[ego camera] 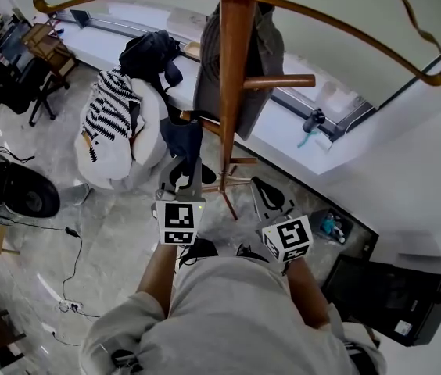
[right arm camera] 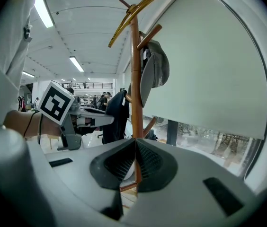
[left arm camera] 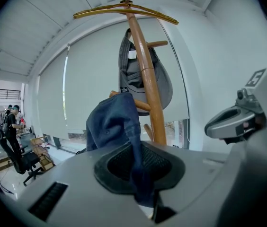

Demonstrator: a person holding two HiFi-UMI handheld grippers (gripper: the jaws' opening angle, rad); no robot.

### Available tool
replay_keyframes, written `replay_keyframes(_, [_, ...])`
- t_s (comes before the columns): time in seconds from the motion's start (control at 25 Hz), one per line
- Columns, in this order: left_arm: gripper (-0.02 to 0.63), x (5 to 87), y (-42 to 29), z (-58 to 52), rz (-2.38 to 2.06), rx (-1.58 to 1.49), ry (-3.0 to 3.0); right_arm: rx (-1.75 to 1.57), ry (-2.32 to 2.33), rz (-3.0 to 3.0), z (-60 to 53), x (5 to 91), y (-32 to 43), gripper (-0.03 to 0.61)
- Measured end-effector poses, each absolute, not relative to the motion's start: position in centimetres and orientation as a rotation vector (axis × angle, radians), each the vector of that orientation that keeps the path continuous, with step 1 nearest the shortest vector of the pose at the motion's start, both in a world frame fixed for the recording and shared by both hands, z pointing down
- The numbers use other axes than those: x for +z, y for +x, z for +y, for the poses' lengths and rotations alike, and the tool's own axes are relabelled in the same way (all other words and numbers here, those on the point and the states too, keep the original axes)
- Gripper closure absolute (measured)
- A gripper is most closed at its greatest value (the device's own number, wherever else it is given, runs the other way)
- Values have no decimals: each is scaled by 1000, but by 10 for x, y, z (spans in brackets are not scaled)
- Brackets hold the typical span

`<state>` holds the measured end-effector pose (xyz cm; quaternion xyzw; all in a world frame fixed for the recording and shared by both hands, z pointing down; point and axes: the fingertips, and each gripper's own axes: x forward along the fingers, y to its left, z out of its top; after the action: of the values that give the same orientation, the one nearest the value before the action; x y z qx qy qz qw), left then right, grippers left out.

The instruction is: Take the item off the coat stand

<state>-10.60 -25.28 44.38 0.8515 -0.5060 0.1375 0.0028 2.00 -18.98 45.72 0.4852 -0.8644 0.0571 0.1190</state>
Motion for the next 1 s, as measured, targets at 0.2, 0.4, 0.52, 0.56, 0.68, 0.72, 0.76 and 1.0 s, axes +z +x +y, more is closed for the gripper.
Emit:
replay_keyframes(0.2, [572,437,-111,-255,-1605,415,2672,171,1419,-2530,-191,457,17,574])
replay_keyframes(0.4, [572,435,-115,-253,-1623,405,2668,170,1407,-2537,-188,460,15,574])
replay_keyframes(0.52, [572,433,-119,-253,-1632,396,2664,165,1400,-2545,-189,460,11,574])
replay_keyframes(0.56, [572,433,-120,-252,-1637,396,2663,164,1397,-2547,-190,460,10,574])
replay_keyframes(0.68, [572,431,-125,-251,-1657,393,2652,161,1383,-2554,-190,459,7,574])
replay_keyframes(0.72, [572,430,-127,-251,-1664,389,2647,160,1377,-2558,-191,459,5,574])
replay_keyframes(0.76, [574,429,-129,-250,-1671,383,2640,159,1371,-2562,-191,458,3,574])
replay_keyframes(1.0, [575,429,-152,-247,-1729,363,2579,155,1309,-2593,-194,460,-13,574])
